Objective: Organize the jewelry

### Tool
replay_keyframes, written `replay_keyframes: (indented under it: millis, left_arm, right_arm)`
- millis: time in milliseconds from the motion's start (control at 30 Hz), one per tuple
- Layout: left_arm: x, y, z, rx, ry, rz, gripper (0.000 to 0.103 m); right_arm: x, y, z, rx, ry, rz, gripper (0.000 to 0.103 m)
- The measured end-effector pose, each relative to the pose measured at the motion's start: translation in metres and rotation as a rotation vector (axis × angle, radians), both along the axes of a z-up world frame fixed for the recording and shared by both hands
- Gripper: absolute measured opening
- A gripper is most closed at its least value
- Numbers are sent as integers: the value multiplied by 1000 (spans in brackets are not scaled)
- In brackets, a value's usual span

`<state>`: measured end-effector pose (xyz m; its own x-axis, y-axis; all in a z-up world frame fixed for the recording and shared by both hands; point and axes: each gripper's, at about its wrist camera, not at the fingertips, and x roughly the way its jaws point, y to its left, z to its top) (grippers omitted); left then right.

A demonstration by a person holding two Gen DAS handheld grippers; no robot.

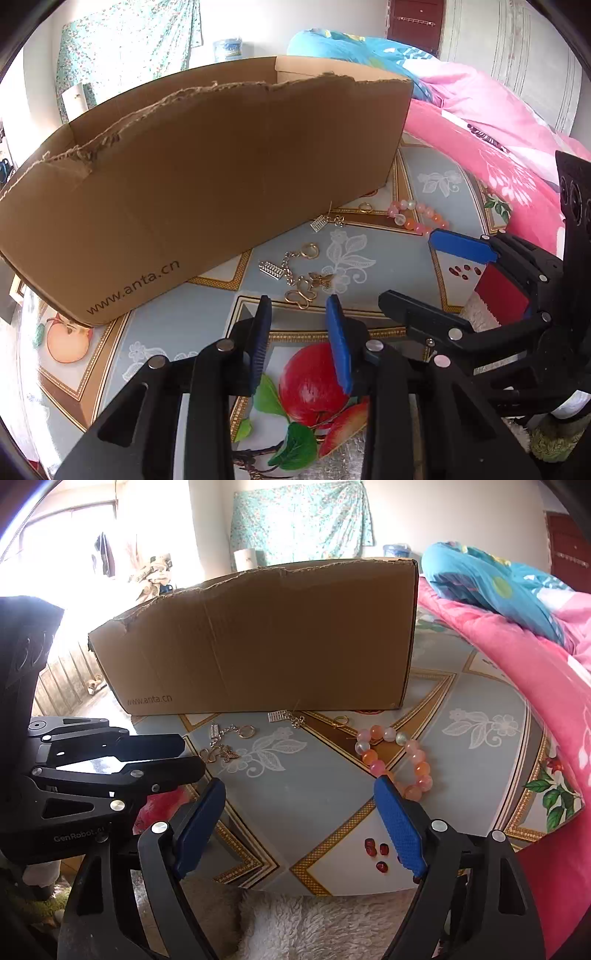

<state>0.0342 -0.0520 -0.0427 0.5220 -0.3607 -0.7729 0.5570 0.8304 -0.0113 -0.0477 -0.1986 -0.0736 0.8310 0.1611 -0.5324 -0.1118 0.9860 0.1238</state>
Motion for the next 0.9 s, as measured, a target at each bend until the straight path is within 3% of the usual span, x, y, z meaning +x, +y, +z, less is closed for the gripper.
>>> replay_keyframes:
  millis: [200,333,533,567,900]
  left_arm:
    - [7,-10,-2,34,-28,-6,26]
    - [10,-14,-3,39,-43,-22,16]
    - [9,-18,-2,60,-58,-25,14]
    - [10,-17,-2,59,-57,-24,0]
    - [10,-6,-2,49,-34,-4,0]
  right_arm:
    - [3,6,4,16,-15,4,78]
    - [6,3,5,27,-22,7,78]
    - [7,-2,5,47,-29,9,78]
    - [8,-3,5,48,-29,9,78]
    - [7,-1,6,42,-28,6,77]
